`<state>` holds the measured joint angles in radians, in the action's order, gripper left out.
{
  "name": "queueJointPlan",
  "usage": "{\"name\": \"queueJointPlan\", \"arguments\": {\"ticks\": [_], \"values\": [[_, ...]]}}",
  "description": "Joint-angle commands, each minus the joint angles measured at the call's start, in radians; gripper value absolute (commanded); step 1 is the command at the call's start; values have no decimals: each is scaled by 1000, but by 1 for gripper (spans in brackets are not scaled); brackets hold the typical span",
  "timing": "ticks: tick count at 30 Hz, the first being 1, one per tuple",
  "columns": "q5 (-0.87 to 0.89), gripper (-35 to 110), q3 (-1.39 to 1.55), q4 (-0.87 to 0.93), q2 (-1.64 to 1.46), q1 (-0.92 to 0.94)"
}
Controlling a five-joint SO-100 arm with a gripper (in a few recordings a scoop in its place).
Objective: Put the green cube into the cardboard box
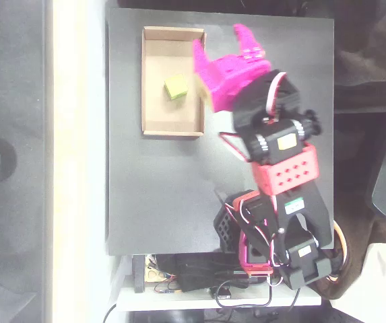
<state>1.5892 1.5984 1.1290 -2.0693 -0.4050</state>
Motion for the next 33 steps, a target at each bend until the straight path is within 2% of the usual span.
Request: {"name": "queueJointPlan", "arguments": {"ticks": [1, 10, 22, 33], "values": [[8, 31, 0, 3, -74, 69], [8, 30, 3, 3, -130, 249], [18, 29, 72, 20, -198, 342], [9, 11, 339, 20, -405, 356]]}}
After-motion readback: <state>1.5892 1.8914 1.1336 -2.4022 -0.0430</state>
